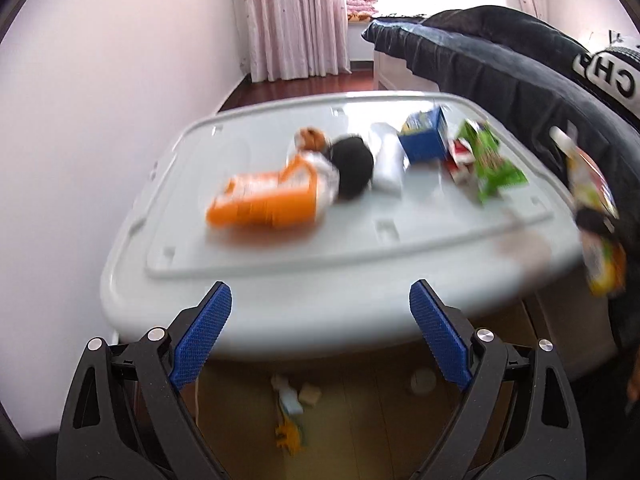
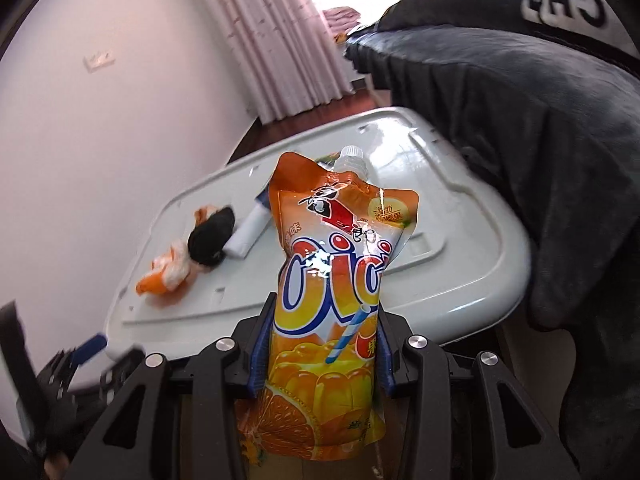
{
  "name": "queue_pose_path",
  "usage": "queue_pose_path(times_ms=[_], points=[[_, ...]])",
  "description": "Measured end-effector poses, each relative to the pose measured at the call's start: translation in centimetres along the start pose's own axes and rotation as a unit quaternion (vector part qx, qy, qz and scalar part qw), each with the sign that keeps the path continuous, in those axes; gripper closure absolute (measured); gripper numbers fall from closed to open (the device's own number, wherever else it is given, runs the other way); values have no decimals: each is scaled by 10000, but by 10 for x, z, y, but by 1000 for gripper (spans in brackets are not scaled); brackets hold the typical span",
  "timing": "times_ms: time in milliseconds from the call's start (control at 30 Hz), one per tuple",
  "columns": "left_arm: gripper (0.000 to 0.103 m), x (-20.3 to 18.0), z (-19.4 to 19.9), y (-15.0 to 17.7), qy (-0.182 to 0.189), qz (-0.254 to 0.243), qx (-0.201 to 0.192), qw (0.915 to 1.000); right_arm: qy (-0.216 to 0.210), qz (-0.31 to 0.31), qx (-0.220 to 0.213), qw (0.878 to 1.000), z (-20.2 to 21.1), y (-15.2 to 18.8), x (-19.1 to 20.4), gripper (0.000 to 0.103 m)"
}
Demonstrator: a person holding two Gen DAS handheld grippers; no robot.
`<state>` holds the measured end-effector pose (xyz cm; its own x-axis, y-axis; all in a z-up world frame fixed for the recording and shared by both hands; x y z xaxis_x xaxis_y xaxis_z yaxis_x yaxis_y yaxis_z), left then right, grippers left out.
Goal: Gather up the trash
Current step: 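Grasp the orange wipes pack with the left gripper while the right holds the pouch, then carry both items over the cardboard box and open both grippers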
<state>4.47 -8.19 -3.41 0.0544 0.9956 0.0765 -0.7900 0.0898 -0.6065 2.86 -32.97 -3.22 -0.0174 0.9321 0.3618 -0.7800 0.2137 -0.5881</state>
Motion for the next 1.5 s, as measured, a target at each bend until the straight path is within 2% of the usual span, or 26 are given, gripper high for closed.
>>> queue_pose_path(times_ms=[167, 267, 500, 633, 667, 700, 733, 767, 800, 1000, 1267, 1500], points=[[15, 6, -29, -38, -181, 49, -44, 9998, -179, -387, 126, 9990, -14, 0, -11, 61], [15, 12, -44, -48, -143, 90, 33, 9999, -241, -472, 190, 9984, -17, 1, -14, 61], [15, 5, -79, -64, -504, -791, 136, 9955, -246, -446, 204, 9985, -23, -1, -12, 61], [16, 8, -112, -62, -585, -899, 394, 9935, -269, -451, 314, 9981, -31, -1, -10, 61], [22, 9, -121, -60, -637, -908, 424, 9929, -262, -432, 338, 9981, -32, -1, -10, 61], [48, 9, -123, -58, -501, -904, 374, 9939, -255, -412, 357, 9982, -34, -1, -8, 61], [58, 8, -122, -58, -296, -862, 287, 9954, -257, -392, 365, 9982, -35, -1, -7, 61], [62, 9, -123, -58, -299, -849, 286, 9955, -242, -359, 377, 9984, -37, -1, -5, 61], [75, 7, -123, -58, -232, -845, 268, 9958, -228, -334, 393, 9984, -38, -1, -4, 61], [87, 7, -112, -56, -215, -857, 110, 9960, -240, -259, 468, 9983, -45, -1, 1, 61], [90, 2, -46, -63, 218, -577, -362, 9974, -203, -103, 430, 9988, -45, 1, 10, 61], [90, 0, -7, -52, 121, -404, -362, 9985, -179, 232, 279, 9992, -41, 4, 25, 61]])
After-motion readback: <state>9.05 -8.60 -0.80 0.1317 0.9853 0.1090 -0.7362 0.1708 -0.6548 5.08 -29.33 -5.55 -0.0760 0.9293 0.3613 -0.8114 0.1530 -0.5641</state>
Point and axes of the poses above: each gripper's, at about its wrist camera, not at the fingertips, and z roughly against the way its jaws point, x to its left, y to its underside, the point moved 7 cm from there along -z, roughly the way its jaws point, and after that the axes turned 5 degrees about x, right-handed, at the moved point
